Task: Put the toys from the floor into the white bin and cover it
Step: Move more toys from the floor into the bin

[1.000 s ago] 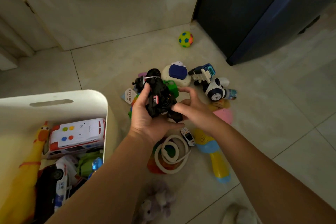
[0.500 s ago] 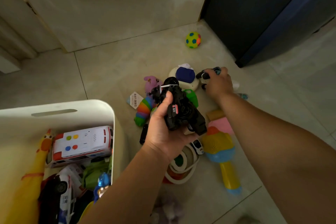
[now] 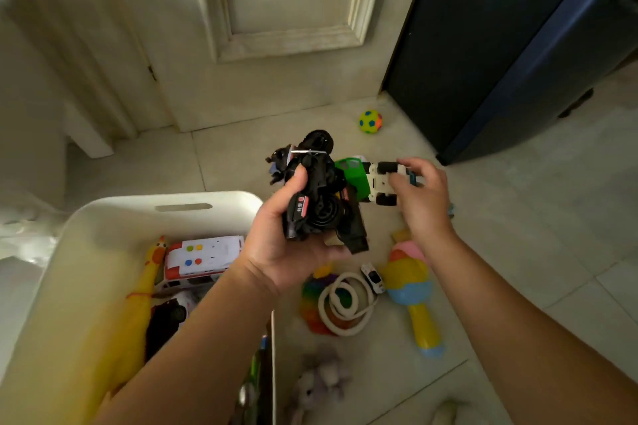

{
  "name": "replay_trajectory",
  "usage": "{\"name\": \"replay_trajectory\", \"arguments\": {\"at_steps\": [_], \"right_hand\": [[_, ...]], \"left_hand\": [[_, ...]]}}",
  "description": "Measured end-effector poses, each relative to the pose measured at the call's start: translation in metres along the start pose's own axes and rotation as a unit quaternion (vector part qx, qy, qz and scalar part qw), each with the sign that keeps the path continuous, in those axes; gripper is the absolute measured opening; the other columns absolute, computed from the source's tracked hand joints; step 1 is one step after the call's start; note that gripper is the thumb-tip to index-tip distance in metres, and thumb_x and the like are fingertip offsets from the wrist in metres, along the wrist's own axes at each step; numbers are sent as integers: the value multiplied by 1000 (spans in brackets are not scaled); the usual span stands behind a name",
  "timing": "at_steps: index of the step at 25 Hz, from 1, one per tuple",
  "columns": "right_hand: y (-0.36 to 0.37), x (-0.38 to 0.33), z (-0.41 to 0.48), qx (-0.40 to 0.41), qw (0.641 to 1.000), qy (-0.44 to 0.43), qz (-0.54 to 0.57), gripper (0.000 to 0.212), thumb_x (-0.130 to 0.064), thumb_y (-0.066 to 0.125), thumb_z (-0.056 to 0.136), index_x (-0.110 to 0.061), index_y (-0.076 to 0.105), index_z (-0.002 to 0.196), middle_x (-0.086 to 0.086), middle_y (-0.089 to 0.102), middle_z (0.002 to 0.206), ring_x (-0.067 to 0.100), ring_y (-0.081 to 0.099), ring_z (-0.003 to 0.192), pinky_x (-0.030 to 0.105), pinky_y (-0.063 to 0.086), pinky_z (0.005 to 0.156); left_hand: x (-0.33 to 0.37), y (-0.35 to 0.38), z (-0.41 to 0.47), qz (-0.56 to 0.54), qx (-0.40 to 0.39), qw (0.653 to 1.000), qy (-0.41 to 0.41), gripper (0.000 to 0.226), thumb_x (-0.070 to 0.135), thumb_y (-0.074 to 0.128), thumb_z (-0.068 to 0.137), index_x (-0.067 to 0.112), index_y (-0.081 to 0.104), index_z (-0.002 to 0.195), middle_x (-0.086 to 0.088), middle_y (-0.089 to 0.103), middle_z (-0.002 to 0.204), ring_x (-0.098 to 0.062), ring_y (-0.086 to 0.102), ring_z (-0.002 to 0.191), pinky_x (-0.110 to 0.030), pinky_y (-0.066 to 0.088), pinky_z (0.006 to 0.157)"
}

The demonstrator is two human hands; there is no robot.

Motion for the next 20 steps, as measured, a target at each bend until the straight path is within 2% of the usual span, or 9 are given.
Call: {"name": "replay_trajectory", "arguments": {"at_steps": [2,5,8,11,13,15,17,18,20], "right_hand": [[2,-49,-32,-25,998,-36,37,23,-19,64,85,-35,62,101,-6,43,117,-2,54,91,7,47,66],[26,-116,-90,-107,986,-88,88,23,-24,67,78,-40,66,95,-2,53,121,6,62,98,19,53,76],[84,-144,-155,-224,965,-133,-17,27,-28,66,77,-41,65,101,-5,60,117,7,60,101,24,50,82],[144,-119,-214,-322,927,-128,-142,35,-25,72,73,-32,64,106,-4,53,117,10,57,99,19,45,76],[170,-97,-234,-350,904,-137,-202,42,-25,78,72,-24,62,110,-2,42,116,14,54,99,16,42,74],[192,-76,-245,-372,872,-177,-265,47,-30,81,73,-19,61,113,-1,37,119,15,50,106,23,43,90],[216,-48,-258,-421,810,-208,-351,43,-28,74,82,-14,60,121,5,36,133,22,44,122,30,37,105],[224,-34,-264,-451,783,-197,-380,41,-20,67,88,-12,58,127,8,34,141,26,39,130,31,34,108],[232,-17,-270,-489,769,-155,-381,52,-1,56,90,-9,45,140,10,30,150,27,36,135,29,34,108]], "left_hand": [[33,0,-44,35,-17,999,30,63,52,56,79,17,59,131,-14,58,134,-34,52,125,-61,43,96],[77,-28,-122,64,23,995,66,61,53,59,75,18,64,124,-12,62,128,-32,56,117,-58,47,92],[91,-72,-191,77,74,992,70,59,54,57,77,21,65,124,-9,62,127,-30,51,118,-59,41,97],[79,-121,-242,38,149,986,61,63,53,69,68,20,67,121,-8,63,120,-29,60,106,-55,51,86],[70,-140,-260,22,168,984,55,63,52,63,76,17,62,128,-11,60,124,-30,58,108,-53,51,85],[61,-150,-270,17,174,983,48,61,51,56,82,15,58,132,-13,60,128,-32,57,113,-55,49,89],[52,-160,-273,9,188,982,35,59,49,57,83,14,60,130,-15,61,129,-34,56,117,-58,45,95],[47,-165,-274,8,197,980,26,58,48,58,82,13,61,129,-16,62,129,-34,57,118,-59,44,97],[36,-171,-274,16,217,976,7,52,44,61,81,11,65,122,-17,64,125,-34,61,114,-59,46,95]]}}
Point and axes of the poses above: each hand's wrist, its own z-axis towards the middle knuckle, its own y-axis out of the palm, x = y × z, the point moved 9 cm from there along z, towards the middle knuckle
